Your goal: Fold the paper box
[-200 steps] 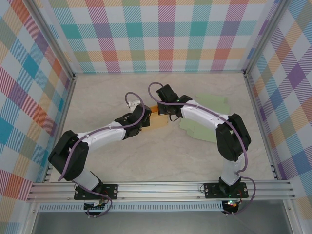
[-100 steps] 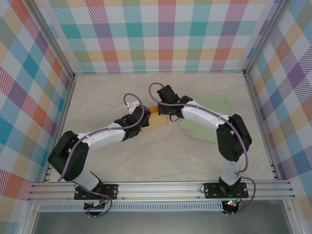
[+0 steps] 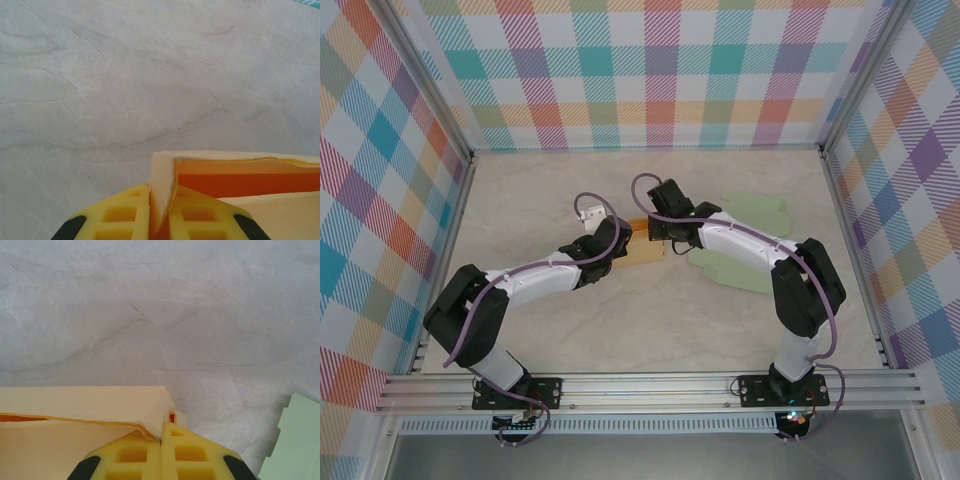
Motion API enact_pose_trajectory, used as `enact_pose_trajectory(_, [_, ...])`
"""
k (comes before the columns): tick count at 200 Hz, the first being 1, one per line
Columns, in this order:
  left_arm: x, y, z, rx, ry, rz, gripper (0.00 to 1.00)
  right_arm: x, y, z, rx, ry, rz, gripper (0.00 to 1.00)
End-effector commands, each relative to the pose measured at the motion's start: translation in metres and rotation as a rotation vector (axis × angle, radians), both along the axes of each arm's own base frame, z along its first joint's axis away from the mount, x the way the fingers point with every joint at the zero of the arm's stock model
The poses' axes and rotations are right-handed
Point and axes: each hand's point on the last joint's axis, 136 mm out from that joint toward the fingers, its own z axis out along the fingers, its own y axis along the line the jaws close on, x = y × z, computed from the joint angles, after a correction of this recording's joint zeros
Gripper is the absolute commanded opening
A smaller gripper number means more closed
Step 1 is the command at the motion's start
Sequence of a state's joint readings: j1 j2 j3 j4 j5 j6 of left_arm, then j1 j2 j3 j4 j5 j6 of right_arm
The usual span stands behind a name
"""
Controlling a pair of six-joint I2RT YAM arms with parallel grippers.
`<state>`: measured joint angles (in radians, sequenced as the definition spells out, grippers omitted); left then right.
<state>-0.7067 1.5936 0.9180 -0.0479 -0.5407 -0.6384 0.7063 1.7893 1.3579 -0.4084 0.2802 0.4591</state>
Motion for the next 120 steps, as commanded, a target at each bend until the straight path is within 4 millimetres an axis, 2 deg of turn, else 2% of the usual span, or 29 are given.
enact_pose_trajectory(1, [-0.038, 0.019, -0.071, 0.144, 0.222, -0.022, 0.07, -0.025, 0.004, -0.013, -0.033, 0.107, 0.065, 0.0])
enact_pose_trajectory(22, [-0.038, 0.021, -0.069, 0.159, 0.209, -0.007, 0.05, -0.021, 0.004, -0.006, -0.046, 0.092, 0.073, 0.0])
enact_pose_trajectory(46, [-0.037, 0.025, -0.067, 0.173, 0.199, 0.01, 0.04, -0.026, 0.0, -0.01, -0.062, 0.103, 0.068, 0.0])
enact_pose_trajectory(101, [-0.037, 0.022, -0.069, 0.165, 0.192, 0.018, 0.04, -0.046, -0.008, -0.039, -0.044, 0.173, 0.056, 0.0])
enact_pose_trajectory(120, [-0.037, 0.019, -0.066, 0.156, 0.189, 0.007, 0.05, -0.051, -0.017, -0.054, -0.072, 0.184, 0.037, 0.0])
